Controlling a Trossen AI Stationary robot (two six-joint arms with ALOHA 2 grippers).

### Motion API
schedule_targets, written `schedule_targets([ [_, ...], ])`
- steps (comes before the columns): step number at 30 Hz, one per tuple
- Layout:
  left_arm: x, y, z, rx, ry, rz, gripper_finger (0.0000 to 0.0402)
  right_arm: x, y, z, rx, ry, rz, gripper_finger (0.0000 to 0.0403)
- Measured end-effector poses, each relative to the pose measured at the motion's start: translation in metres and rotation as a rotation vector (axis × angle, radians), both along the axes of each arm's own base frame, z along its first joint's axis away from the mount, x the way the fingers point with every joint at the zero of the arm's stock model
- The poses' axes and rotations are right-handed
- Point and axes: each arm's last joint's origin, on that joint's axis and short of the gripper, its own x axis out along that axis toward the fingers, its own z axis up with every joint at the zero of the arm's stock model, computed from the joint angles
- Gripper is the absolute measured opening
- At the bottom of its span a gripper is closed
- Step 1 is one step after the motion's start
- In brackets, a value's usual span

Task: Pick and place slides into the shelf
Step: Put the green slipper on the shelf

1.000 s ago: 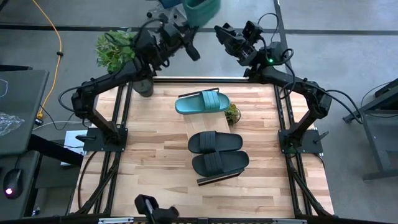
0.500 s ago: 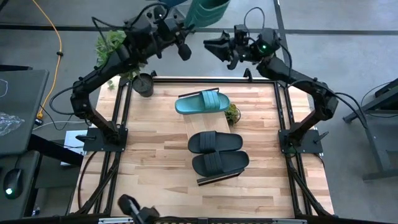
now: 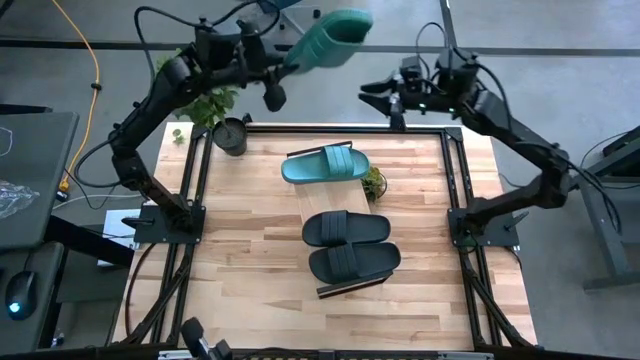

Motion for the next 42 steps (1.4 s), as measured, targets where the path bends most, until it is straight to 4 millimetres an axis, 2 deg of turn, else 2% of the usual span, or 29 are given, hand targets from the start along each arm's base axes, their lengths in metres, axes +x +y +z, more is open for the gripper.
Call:
schedule_targets([
  [4,-0.002,-0.003,-0.01,-0.069,0.088,-0.017,0.0062,-0.024,0.013,0.005,-0.009,0.05,-0.06,0.0119],
  [8,-0.003,-0.008,-0.017,-0.155,0.12,-0.11,0.0065,-0.045,0.023,0.011,-0.047,0.072,-0.132,0.0119],
  [14,-0.007,-0.016,-0.028,-0.308,0.178,-0.204,0.006,-0.06,0.037,0.017,-0.078,0.066,-0.124,0.0119],
  [23,-0.014,-0.024,-0.042,-0.522,0.258,-0.21,0.0061,-0.05,0.049,0.013,-0.097,0.099,-0.066,0.0119],
  [27,-0.016,-0.026,-0.046,-0.562,0.293,-0.208,0.0061,-0.048,0.052,0.013,-0.096,0.097,-0.049,0.0119],
  [31,-0.009,-0.033,-0.049,-0.563,0.317,-0.245,0.0063,-0.043,0.055,0.011,-0.091,0.105,-0.02,0.0125],
  [35,0.0,-0.043,-0.053,-0.546,0.358,-0.304,0.006,-0.037,0.057,0.009,-0.062,0.108,0.011,0.0158],
  [42,0.011,-0.053,-0.059,-0.523,0.429,-0.294,0.0064,-0.023,0.06,0.003,0.0,0.122,0.086,0.0239],
])
